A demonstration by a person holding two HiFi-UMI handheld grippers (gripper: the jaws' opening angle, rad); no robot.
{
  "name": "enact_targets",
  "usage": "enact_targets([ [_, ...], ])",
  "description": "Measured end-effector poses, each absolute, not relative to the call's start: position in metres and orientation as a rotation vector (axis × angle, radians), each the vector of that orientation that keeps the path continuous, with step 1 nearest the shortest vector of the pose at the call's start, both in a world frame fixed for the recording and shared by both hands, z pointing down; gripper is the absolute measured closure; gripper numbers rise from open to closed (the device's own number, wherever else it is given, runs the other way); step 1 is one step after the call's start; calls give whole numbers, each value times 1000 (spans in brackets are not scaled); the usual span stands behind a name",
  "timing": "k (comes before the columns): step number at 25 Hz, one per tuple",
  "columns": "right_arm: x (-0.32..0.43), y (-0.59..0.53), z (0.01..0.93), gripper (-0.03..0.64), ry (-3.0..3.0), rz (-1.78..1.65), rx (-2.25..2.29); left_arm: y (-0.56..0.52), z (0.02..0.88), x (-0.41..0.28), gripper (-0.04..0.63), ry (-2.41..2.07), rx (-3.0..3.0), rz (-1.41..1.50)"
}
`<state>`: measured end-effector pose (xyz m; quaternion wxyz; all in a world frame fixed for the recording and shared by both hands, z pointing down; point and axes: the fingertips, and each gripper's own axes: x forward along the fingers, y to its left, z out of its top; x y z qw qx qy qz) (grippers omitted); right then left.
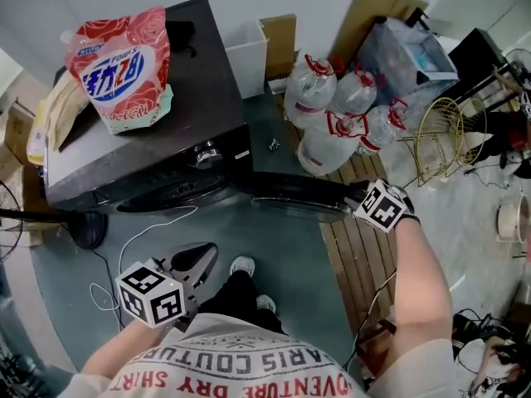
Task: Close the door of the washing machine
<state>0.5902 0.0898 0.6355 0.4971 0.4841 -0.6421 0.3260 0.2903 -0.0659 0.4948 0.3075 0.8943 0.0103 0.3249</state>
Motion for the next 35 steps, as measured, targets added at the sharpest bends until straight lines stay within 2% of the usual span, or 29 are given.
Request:
enact_targets([
  [17, 545, 114, 637, 492, -1556, 870, 1313, -31, 487, 260, 568, -76, 2352, 817],
  [35, 424, 136, 638, 495, -1618, 1105, 1555, 21, 466, 162, 568, -326, 2375, 700],
])
